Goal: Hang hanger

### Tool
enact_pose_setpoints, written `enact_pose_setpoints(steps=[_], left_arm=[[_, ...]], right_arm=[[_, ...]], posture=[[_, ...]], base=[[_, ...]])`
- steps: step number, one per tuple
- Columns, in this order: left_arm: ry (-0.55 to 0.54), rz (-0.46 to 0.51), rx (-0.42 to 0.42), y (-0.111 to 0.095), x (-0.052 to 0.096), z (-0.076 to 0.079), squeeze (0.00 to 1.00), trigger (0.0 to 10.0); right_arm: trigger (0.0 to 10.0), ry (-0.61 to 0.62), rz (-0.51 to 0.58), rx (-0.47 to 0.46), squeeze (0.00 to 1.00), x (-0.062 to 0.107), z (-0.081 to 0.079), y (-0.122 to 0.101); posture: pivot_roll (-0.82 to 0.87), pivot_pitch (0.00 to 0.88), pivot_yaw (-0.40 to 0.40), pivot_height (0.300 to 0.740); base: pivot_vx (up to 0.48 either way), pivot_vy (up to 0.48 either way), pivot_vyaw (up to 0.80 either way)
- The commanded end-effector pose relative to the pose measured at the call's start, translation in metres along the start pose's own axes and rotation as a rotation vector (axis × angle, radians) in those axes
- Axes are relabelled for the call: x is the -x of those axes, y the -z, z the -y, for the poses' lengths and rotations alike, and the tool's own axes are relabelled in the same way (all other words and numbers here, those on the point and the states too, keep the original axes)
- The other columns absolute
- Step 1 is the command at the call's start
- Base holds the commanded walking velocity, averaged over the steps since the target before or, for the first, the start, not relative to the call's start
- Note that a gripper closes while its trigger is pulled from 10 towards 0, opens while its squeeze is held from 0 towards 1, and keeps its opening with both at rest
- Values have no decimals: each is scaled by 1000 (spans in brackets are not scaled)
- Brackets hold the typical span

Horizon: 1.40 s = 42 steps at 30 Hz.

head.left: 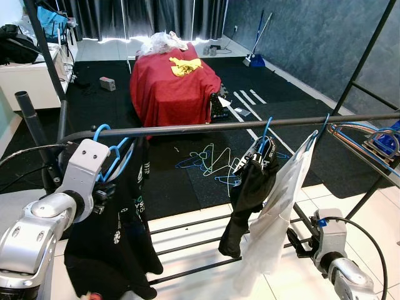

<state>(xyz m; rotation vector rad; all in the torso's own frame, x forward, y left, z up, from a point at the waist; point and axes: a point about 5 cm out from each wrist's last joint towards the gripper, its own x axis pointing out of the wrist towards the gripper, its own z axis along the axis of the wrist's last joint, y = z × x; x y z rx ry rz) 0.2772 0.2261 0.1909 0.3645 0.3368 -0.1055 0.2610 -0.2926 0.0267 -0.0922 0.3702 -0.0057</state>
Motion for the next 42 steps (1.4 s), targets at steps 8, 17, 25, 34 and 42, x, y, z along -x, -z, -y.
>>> enact_pose_setpoints(steps=[8,17,25,34,42], left_arm=[[-93,62,-52,-9,0,-17,0,0],[129,470,24,-57,19,-19,0,0],[370,471,-18,-43,36,-3,0,10000],[531,178,-88,20,39,1,0,10000],[545,162,-71,31,52,-22,0,10000]], right_arm=[[10000,16,-6,-4,0,3,7,1],[10000,24,-3,-4,0,3,9,0],[10000,22,-2,-2,0,2,9,-1],[10000,18,5,3,0,2,9,-3],[10000,13,14,2,0,2,9,-5]], posture=[[163,0,-70,740],[163,0,-67,740],[161,0,-69,740],[153,0,-64,740],[156,0,-65,740]], base=[[0,0,0],[0,0,0],[0,0,0],[0,0,0],[-202,0,0]])
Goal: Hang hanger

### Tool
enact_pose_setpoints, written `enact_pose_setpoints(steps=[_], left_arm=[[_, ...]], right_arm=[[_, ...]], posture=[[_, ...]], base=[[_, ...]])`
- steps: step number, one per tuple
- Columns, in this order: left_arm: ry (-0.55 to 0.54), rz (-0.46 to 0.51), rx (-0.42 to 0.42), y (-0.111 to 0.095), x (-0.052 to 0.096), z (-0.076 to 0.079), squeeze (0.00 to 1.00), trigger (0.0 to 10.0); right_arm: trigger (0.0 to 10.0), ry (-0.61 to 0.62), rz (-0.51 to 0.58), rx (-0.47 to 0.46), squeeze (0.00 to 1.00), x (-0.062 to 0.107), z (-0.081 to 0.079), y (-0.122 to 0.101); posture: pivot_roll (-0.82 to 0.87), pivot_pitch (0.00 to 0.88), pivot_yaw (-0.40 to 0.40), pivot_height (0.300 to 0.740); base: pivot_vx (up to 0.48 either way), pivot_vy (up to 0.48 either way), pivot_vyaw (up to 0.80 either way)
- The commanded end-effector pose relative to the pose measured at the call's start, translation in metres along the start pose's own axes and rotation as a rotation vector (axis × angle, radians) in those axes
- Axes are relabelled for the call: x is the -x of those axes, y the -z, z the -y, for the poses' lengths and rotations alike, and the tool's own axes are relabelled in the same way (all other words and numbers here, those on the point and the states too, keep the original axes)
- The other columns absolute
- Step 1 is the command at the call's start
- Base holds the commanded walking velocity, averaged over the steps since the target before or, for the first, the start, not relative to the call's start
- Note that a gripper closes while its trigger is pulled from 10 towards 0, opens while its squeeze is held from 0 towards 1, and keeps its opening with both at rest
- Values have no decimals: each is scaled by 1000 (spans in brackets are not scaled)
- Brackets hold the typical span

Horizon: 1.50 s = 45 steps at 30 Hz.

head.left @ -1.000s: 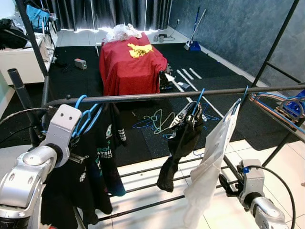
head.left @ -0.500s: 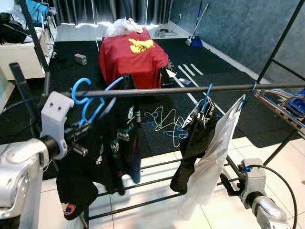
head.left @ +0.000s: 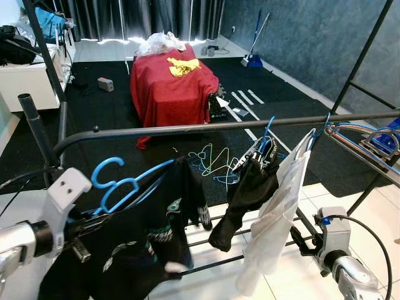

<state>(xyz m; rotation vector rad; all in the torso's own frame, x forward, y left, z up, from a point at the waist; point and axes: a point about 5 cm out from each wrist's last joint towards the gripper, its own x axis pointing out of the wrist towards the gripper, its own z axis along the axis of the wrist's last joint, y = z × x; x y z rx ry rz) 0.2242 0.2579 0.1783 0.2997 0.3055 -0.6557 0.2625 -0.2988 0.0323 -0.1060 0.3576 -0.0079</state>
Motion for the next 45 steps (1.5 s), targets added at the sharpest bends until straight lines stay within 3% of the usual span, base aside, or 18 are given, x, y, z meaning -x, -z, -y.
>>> enact_pose_setpoints(steps=[1,9,11,19,21,23,24,25,26,28,30,33,35,41,43,45], left_arm=[[13,32,-39,-9,7,-2,0,10000],[78,45,-40,-12,16,1,0,10000],[143,0,-64,-12,28,-2,0,10000],[183,-38,-109,-15,32,-8,0,10000],[232,-9,-153,-23,19,-7,0,10000],[232,-9,-153,-23,19,-7,0,10000],[277,32,-172,-30,6,-1,0,10000],[277,32,-172,-30,6,-1,0,10000],[338,69,-194,-37,-6,5,0,10000],[338,69,-194,-37,-6,5,0,10000],[445,113,-236,-50,-17,12,0,10000],[499,136,-256,-57,-17,13,0,10000],[579,198,-279,-73,-17,15,0,10000],[610,242,-287,-82,-17,15,0,10000],[692,333,-320,-102,-17,16,0,10000],[727,355,-342,-108,-17,17,0,10000]], right_arm=[[10000,8,1,-11,0,1,3,0],[10000,-23,45,-7,0,-1,4,-12],[10000,-99,127,-13,0,0,9,-35],[10000,-205,202,-1,0,3,11,-58],[10000,-346,256,21,0,9,4,-77],[10000,-346,256,21,0,9,4,-77],[10000,-443,279,37,0,14,-4,-86],[10000,-443,279,37,0,14,-4,-86],[10000,-547,310,39,0,22,-12,-96],[10000,-547,310,39,0,22,-12,-96],[10000,-745,375,-20,0,41,-22,-118],[10000,-852,395,-56,0,52,-26,-126],[10000,-1021,399,-74,0,68,-32,-134],[10000,-1088,398,-75,0,74,-36,-138],[10000,-1188,411,-76,0,83,-43,-147],[10000,-1218,413,-74,0,85,-46,-150]], posture=[[156,0,-65,740],[154,0,-63,740],[148,0,-56,740],[150,0,-55,740],[155,0,-57,740],[155,0,-57,740],[149,0,-55,740],[149,0,-55,740],[138,0,-48,740],[138,0,-48,740],[134,0,-36,740],[134,0,-34,740],[139,0,-30,740],[139,0,-29,740],[140,0,-26,740],[141,0,-24,740]], base=[[-300,0,0],[-315,0,0],[-283,0,0],[-313,0,0],[-324,0,0],[-322,0,0],[-315,0,0],[-315,0,0],[-315,0,0],[-315,0,0],[-313,0,0],[-291,0,0],[0,0,0],[0,0,0],[0,0,0],[0,0,0]])
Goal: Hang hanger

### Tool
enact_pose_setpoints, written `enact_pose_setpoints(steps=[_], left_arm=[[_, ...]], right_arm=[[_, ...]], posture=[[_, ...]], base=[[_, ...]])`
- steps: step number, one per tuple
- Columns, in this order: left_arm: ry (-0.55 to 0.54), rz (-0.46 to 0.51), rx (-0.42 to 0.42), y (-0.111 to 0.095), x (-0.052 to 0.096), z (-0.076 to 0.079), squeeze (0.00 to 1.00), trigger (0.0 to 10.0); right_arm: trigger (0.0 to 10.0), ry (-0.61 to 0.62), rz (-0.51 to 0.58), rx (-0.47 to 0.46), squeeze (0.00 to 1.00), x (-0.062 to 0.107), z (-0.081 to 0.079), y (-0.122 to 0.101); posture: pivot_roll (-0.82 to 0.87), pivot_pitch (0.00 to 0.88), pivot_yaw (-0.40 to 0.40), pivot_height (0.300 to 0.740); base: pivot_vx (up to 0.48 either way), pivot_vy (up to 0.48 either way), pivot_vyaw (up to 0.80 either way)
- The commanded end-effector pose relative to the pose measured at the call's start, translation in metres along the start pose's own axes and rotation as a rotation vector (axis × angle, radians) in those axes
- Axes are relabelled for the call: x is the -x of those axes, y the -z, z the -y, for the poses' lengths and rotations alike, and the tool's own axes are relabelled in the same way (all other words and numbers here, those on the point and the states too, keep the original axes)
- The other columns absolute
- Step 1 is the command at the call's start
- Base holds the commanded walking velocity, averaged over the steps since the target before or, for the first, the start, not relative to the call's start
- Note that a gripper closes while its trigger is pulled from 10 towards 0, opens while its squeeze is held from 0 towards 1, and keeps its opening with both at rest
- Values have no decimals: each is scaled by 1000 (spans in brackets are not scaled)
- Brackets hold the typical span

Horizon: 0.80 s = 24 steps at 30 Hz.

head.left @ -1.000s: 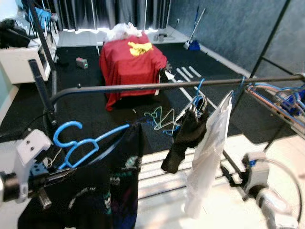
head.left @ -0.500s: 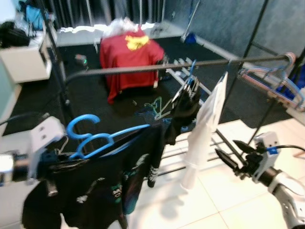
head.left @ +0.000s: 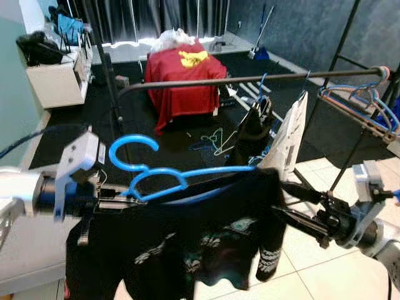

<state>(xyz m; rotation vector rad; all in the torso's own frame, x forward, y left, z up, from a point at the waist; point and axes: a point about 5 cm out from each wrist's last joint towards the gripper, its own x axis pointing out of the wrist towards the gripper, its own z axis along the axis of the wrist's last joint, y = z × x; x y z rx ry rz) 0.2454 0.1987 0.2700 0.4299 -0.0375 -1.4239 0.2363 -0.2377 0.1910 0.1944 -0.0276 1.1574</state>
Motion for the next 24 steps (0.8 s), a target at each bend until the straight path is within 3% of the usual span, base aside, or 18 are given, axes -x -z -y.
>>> enact_pose_setpoints(steps=[1,13,14,19,24], left_arm=[[33,42,12,2,-3,1,0,10000],[149,77,-53,-13,-14,-6,0,10000],[162,74,-58,-13,-16,-7,0,10000],[167,65,-60,-12,-15,-8,0,10000],[129,1,-33,0,-3,-13,0,10000]], right_arm=[[10000,-31,5,2,0,-2,-3,-5],[10000,-100,-37,-24,0,-10,-11,-11],[0,-111,-43,-35,0,-12,-12,-12],[0,-123,-47,-39,0,-13,-14,-14],[0,-102,-32,-24,0,-6,-14,-23]], posture=[[141,0,-24,740],[138,0,-19,740],[139,0,-17,740],[138,0,-16,740],[137,0,-10,740]], base=[[0,0,0],[0,0,0],[0,0,0],[0,0,0],[0,0,0]])
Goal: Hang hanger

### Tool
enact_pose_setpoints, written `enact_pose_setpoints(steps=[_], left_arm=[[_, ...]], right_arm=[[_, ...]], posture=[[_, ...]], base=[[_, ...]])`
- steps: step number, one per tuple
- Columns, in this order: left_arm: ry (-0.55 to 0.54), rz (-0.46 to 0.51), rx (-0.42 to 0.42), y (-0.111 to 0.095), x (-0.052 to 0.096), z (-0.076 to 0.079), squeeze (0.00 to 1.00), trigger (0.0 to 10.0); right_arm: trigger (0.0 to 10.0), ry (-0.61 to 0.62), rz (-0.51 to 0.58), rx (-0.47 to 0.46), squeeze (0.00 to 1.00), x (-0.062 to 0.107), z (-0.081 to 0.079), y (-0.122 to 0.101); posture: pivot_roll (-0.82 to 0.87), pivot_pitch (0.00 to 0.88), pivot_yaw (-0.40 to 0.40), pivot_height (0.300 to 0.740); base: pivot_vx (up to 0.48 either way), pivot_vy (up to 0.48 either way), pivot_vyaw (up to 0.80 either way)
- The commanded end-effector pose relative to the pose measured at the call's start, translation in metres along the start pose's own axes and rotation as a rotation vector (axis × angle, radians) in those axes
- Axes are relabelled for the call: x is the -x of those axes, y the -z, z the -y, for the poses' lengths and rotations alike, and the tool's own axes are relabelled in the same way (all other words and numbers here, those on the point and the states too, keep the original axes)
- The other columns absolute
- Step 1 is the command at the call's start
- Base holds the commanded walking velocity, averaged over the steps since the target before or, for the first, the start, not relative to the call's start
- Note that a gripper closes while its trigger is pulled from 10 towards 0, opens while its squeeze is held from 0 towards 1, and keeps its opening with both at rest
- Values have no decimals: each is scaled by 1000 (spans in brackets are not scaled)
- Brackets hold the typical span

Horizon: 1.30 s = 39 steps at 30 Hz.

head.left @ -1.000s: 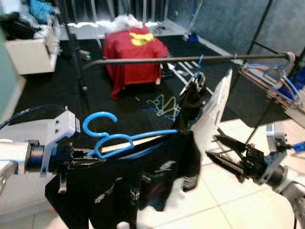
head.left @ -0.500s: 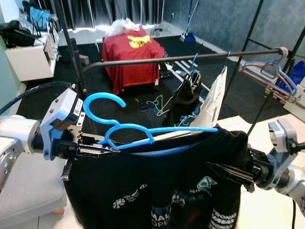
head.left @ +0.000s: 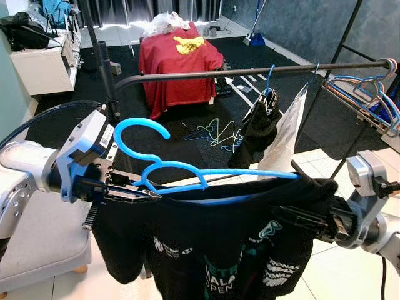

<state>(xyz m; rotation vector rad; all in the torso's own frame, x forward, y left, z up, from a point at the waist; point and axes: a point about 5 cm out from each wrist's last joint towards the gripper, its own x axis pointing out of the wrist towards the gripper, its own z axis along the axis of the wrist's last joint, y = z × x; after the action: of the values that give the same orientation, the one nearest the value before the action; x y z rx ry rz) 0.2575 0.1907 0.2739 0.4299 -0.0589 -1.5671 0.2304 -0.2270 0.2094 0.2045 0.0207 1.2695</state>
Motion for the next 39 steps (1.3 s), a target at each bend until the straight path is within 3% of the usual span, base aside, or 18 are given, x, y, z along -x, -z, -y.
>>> enact_pose_setpoints(steps=[1,3,5,6,8,9,10,13,17,20,21,25,26,28,35,38,39], left_arm=[[-29,-75,6,7,13,-2,0,10000],[-29,-75,6,7,13,-2,0,10000],[-86,-186,26,21,27,-4,0,10000],[-86,-186,26,21,27,-4,0,10000],[-128,-340,44,38,40,-5,0,10000],[-128,-340,44,38,40,-5,0,10000],[-133,-416,42,45,43,-4,0,10000],[-147,-490,42,54,48,-4,0,10000],[-168,-504,50,56,56,-4,0,10000],[-251,-383,73,40,82,-7,0,10000],[-251,-383,73,40,82,-7,0,10000],[-362,-266,121,42,109,-4,0,10000],[-362,-266,121,42,109,-4,0,10000],[-405,-169,141,45,112,-4,0,10000],[-415,-133,146,45,112,-4,0,10000],[-432,-113,159,53,108,-3,0,10000],[-440,-65,163,57,101,-4,0,10000]], right_arm=[[0,19,17,23,0,6,-3,-10],[0,19,17,23,0,6,-3,-10],[0,43,25,39,0,11,-3,-15],[0,43,25,39,0,11,-3,-15],[0,60,25,47,0,15,-4,-19],[0,60,25,47,0,15,-4,-19],[0,64,25,47,0,15,-4,-20],[0,71,27,48,0,16,-4,-21],[0,82,32,53,0,18,-4,-23],[0,137,46,71,0,30,-5,-28],[0,137,46,71,0,30,-5,-28],[0,199,79,75,0,41,-10,-29],[0,199,79,75,0,41,-10,-29],[0,211,92,68,0,42,-12,-27],[0,212,94,65,0,42,-13,-26],[0,207,109,55,0,38,-13,-23],[0,196,105,37,0,32,-14,-17]], posture=[[135,0,-9,740],[135,0,-9,740],[133,0,-8,740],[133,0,-8,740],[133,0,-8,740],[133,0,-8,740],[133,0,-8,740],[132,0,-9,740],[130,0,-10,740],[124,0,-8,740],[124,0,-8,740],[121,0,-3,740],[121,0,-3,740],[121,0,-2,740],[121,0,-2,740],[116,0,0,740],[115,0,-1,740]], base=[[0,0,0],[0,0,0],[0,0,0],[0,0,0],[0,0,0],[0,0,0],[0,0,0],[0,0,0],[0,0,0],[0,0,0],[0,0,0],[0,0,0],[0,0,0],[0,0,0],[0,0,0],[0,0,0],[0,0,0]])
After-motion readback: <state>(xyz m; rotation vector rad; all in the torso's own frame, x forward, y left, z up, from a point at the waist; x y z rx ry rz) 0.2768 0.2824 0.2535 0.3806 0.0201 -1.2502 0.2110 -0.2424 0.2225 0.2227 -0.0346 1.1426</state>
